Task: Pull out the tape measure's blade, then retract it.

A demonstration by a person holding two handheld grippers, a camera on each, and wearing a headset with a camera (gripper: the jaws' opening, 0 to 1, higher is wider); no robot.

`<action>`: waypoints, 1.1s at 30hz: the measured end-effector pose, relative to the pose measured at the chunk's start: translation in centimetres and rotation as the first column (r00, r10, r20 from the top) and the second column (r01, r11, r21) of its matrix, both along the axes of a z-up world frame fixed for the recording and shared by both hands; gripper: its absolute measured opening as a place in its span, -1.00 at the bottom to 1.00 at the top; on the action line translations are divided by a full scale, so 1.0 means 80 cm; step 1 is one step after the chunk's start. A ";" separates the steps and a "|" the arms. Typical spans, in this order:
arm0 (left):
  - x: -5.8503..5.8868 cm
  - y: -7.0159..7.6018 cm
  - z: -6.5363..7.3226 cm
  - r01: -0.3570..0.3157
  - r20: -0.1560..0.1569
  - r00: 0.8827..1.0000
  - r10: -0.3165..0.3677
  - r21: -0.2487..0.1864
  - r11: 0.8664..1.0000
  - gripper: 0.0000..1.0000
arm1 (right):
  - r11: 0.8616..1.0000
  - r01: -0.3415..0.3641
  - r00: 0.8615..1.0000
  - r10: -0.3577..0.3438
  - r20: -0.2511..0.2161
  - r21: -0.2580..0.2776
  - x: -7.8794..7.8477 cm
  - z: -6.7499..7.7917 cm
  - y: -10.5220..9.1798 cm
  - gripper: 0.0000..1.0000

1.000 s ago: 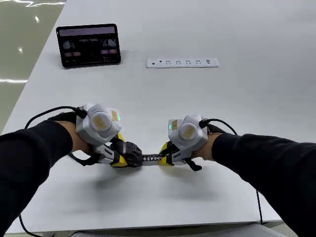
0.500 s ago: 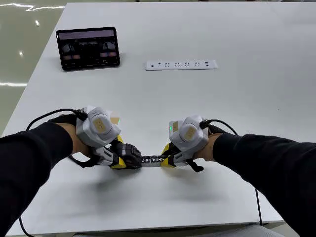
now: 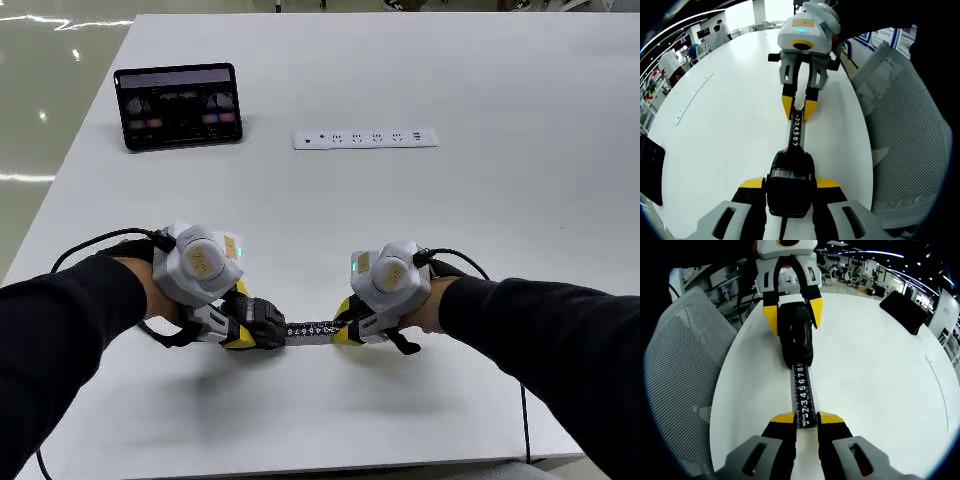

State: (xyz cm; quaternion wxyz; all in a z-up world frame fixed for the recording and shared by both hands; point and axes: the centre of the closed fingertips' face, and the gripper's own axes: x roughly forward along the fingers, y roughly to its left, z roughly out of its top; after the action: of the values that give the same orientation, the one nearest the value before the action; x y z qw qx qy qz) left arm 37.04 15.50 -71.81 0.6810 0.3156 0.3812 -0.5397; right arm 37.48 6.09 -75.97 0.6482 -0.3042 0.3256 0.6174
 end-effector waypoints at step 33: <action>0.002 0.002 -0.004 0.003 -0.011 1.000 -0.003 0.010 1.000 -0.38 | 0.999 0.037 0.999 -0.037 -0.003 0.007 0.000 0.002 -0.032 -0.78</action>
State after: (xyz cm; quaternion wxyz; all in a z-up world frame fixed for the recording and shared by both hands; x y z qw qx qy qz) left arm 37.22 15.62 -72.15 0.6766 0.3165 0.3870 -0.5406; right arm 37.51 3.57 -75.84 0.6602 -0.2949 0.3297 0.6070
